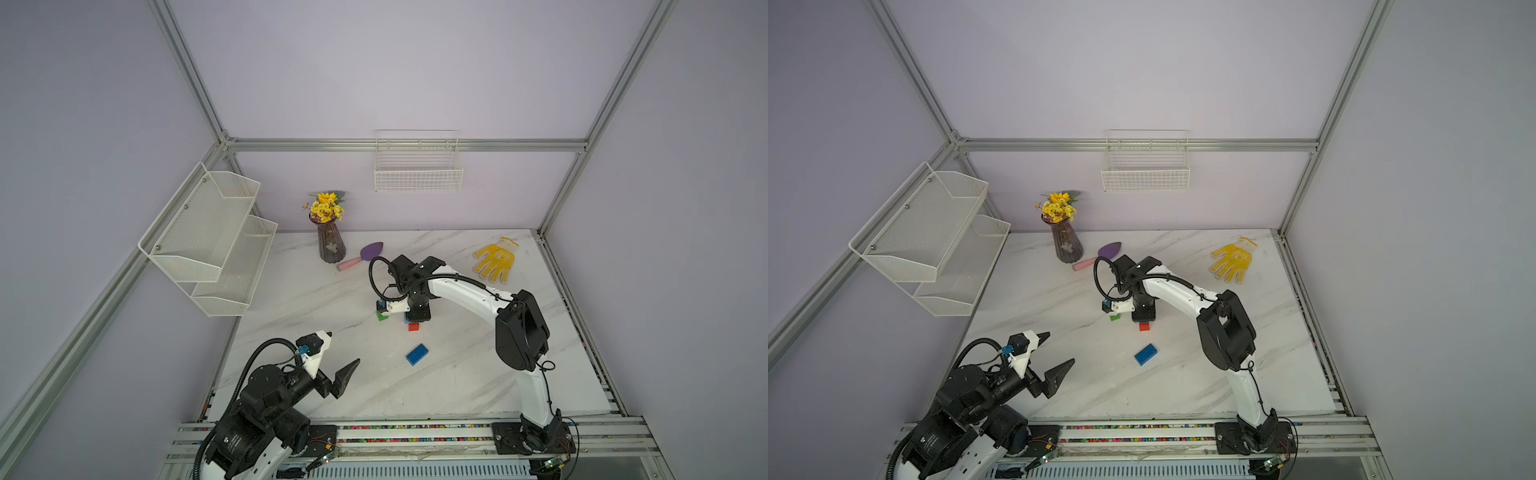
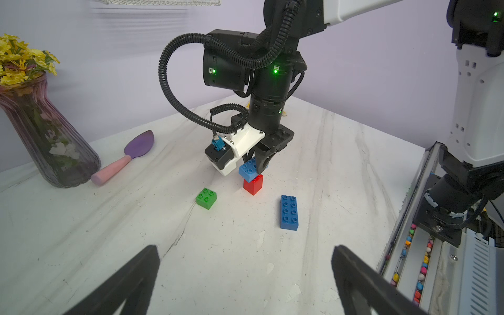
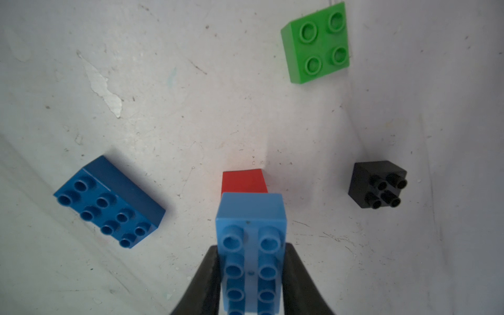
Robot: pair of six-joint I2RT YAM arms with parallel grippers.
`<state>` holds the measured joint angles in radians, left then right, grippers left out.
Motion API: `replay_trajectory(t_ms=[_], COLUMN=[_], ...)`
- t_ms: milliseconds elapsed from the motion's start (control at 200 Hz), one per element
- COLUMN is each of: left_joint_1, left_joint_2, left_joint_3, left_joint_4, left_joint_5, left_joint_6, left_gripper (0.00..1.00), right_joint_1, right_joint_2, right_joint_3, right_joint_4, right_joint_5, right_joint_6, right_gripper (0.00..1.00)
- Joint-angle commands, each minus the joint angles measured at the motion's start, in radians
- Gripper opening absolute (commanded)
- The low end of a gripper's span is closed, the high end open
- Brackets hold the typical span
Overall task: Assemble the letter f with lego
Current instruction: Assemble the lego brick with the lego brick.
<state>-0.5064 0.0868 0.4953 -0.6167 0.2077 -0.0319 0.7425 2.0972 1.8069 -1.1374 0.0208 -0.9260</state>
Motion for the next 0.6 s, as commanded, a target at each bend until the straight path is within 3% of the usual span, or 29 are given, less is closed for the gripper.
replay_trajectory(t_ms=[0,590], left_joint_1=[-0.005,-0.006], left_joint_2=[0.007,0.007], left_joint_3=[-0.006,-0.007], left_joint_4=[0.025,0.025], left_joint_5=[0.005,0.004], left_joint_6=[0.029,0.03], left_gripper=[1.0,1.0], right_joint_1=[0.003,0.001], right_joint_2=[0.014,0.029], right_joint_3=[-0.014,-0.046], right_joint_4=[0.013,0.051], right_joint_5=[-0.009,-0.037], right_joint_6=[-0.024,-0.037], right_gripper=[0.0,0.0])
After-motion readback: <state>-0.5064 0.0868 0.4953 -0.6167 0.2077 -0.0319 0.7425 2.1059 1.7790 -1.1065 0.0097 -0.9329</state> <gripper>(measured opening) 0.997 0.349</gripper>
